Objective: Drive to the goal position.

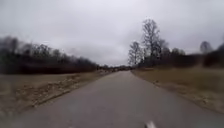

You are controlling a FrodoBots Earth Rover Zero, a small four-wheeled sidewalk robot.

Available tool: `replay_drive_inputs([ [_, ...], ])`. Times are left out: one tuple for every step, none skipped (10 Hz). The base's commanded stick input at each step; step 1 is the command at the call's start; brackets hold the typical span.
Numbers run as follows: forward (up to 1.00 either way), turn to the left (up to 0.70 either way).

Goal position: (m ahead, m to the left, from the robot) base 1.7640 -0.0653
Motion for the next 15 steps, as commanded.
replay_drive_inputs([
  [0.86,-0.04],
  [0.86,0.0],
  [0.86,0.0],
  [0.86,0.0],
  [0.86,0.0],
  [0.86,0.0],
  [0.86,0.0],
  [0.86,0.0],
  [0.86,0.0],
  [0.86,0.0],
  [0.86,0.0],
  [0.86,0.0],
  [0.86,0.0],
  [0.86,0.0],
  [0.86,0.0],
])
